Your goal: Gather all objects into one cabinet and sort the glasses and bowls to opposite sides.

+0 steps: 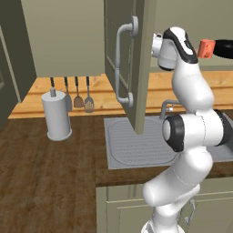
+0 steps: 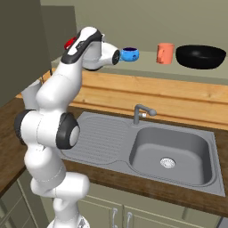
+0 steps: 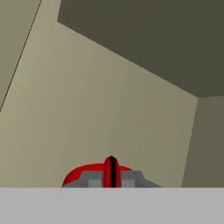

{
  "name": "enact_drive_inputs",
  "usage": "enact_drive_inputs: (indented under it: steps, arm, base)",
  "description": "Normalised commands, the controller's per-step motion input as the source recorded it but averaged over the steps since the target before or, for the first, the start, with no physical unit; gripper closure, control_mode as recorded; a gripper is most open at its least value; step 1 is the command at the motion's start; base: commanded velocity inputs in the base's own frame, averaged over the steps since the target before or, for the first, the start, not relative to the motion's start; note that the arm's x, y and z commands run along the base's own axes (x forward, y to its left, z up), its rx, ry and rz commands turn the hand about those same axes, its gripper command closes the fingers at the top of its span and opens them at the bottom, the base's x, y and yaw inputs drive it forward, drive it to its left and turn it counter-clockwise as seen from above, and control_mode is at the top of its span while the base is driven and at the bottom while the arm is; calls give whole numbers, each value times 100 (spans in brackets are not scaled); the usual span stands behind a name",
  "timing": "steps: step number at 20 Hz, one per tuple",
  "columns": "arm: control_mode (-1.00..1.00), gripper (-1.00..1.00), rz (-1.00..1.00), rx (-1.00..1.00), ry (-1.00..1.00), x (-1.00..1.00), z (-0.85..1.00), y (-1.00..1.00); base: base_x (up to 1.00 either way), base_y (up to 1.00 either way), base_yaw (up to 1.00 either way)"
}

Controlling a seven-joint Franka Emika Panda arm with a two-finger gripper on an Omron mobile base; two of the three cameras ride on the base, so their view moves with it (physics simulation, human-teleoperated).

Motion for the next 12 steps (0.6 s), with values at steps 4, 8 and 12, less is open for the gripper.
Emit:
enact_drive_inputs:
  steps: [4,8,12]
  arm:
    - [-100,100,0,-3,0,15,-15,0]
    - [-100,100,0,-1,0,7,-29,0]
    - [-100,100,0,-2,-1,0,-30,-11]
  base:
    - [0,0,0]
    - [0,0,0]
    - [0,0,0]
